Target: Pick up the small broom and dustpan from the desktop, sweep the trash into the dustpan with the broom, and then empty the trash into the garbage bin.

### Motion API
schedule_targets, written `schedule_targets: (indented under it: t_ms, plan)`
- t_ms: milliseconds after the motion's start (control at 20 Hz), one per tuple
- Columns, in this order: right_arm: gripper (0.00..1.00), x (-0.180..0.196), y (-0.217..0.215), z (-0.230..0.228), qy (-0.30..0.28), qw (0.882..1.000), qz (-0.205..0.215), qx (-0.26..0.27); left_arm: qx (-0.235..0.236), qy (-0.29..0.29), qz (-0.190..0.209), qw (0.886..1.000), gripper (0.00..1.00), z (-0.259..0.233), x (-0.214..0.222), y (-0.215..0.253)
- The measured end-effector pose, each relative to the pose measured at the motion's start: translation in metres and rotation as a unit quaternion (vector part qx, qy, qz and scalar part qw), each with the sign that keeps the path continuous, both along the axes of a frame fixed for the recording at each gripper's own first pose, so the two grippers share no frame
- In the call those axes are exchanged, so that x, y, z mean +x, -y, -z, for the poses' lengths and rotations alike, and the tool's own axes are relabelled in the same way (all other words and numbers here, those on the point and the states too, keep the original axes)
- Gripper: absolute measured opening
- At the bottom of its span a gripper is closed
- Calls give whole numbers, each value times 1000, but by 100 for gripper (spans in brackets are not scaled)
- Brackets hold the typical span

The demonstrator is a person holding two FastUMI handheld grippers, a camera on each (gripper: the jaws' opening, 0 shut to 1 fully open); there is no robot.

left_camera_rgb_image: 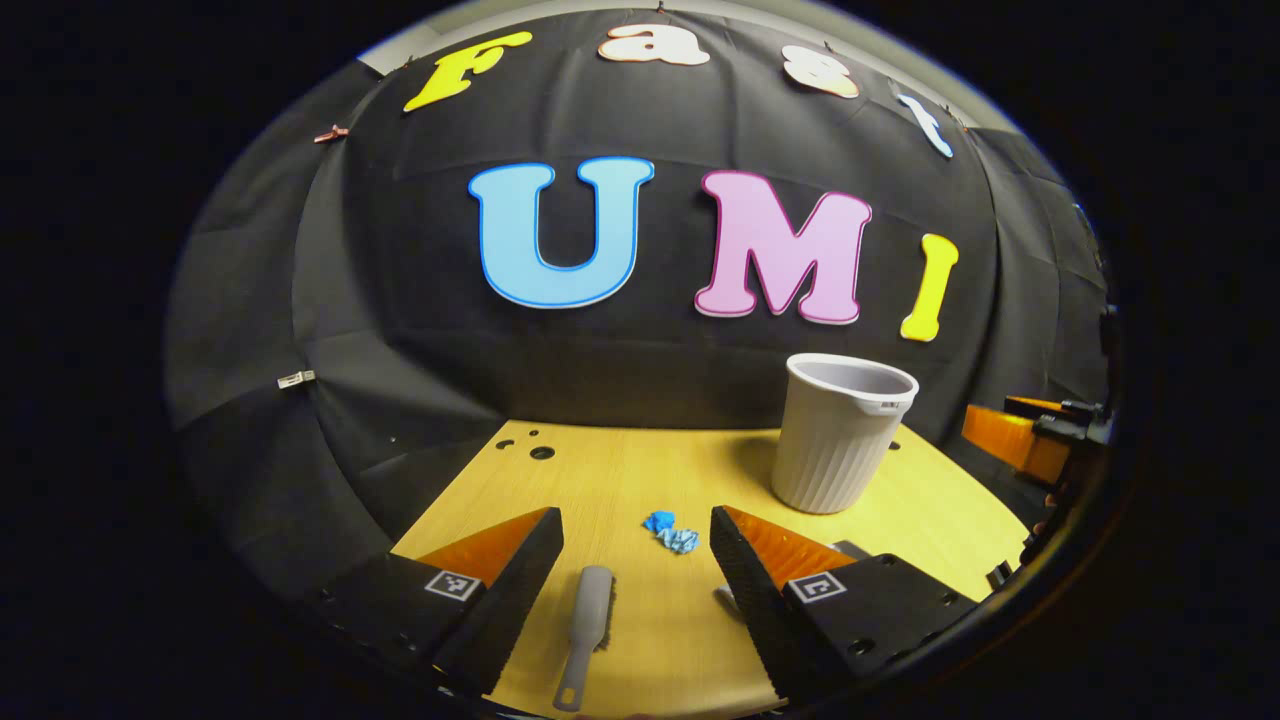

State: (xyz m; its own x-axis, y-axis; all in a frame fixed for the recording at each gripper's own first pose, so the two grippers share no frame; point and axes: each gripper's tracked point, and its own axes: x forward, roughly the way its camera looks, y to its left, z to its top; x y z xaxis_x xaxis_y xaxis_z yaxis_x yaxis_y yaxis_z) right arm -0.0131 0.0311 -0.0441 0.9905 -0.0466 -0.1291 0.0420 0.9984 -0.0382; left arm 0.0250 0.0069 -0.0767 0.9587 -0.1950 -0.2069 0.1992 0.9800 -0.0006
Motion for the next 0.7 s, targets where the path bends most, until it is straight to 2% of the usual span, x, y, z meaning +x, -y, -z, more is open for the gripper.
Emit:
schedule_targets:
  t_ms: [150,300,500,700]
  plan:
    - [99,2,1,17,-25,1000,-1,-8,-10,-48,-13,999,95,32,7,-16]
    - [99,1,-2,29,-46,999,-6,-12,-18,-120,-26,992,96,81,10,-27]
    - [99,0,2,40,-64,998,-7,-21,-43,-232,-31,971,96,148,3,-43]
    - [98,-9,10,50,-77,996,4,-38,-12,-302,-30,953,96,193,0,-54]
